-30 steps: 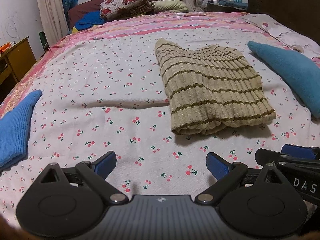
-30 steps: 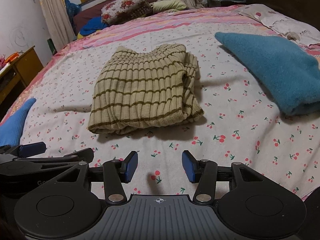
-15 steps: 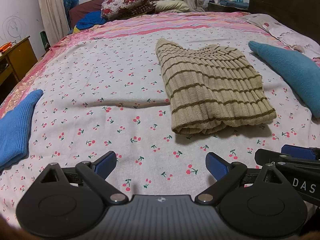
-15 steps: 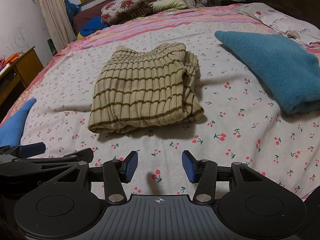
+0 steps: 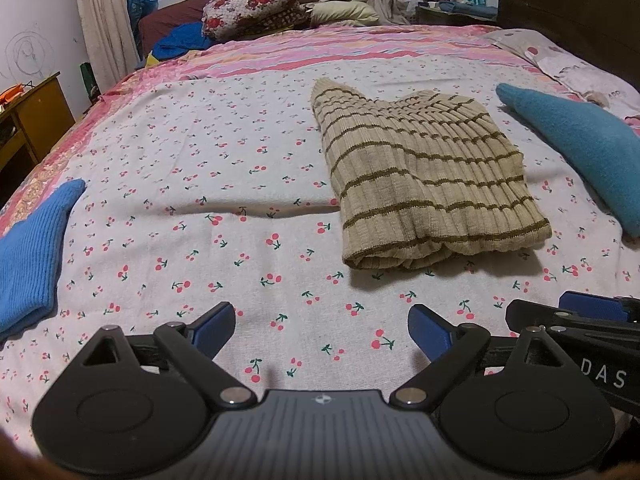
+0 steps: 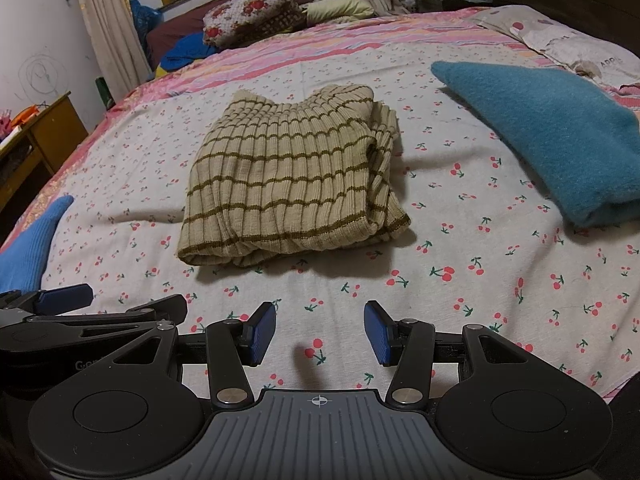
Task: Fold small clothes
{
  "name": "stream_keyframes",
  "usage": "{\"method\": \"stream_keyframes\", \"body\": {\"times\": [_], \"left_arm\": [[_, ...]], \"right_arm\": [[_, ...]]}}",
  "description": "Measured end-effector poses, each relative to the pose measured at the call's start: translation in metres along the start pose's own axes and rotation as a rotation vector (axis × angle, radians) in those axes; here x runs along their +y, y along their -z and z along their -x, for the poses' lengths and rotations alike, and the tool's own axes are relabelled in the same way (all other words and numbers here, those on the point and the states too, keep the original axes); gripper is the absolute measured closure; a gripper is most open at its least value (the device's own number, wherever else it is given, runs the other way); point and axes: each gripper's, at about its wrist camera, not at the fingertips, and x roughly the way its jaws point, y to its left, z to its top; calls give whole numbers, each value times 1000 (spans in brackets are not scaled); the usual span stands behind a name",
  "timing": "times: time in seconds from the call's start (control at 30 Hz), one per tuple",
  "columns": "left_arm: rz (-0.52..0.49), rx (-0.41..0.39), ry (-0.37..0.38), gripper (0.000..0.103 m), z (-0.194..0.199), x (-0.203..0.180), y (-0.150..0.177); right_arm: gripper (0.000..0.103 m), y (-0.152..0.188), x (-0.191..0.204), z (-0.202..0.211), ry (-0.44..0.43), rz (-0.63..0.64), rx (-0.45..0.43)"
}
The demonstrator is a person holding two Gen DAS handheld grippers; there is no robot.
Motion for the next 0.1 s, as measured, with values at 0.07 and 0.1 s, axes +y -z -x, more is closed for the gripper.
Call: {"method": "stream_keyframes", "body": {"times": [0.07,0.1], "left_arm": [[-1,0,-1,6,0,0,0],[0,1,-1,6,0,0,0]], "right_arm": [[55,0,0,0,0,2,-1],[55,0,0,-1,0,1,-1]]}}
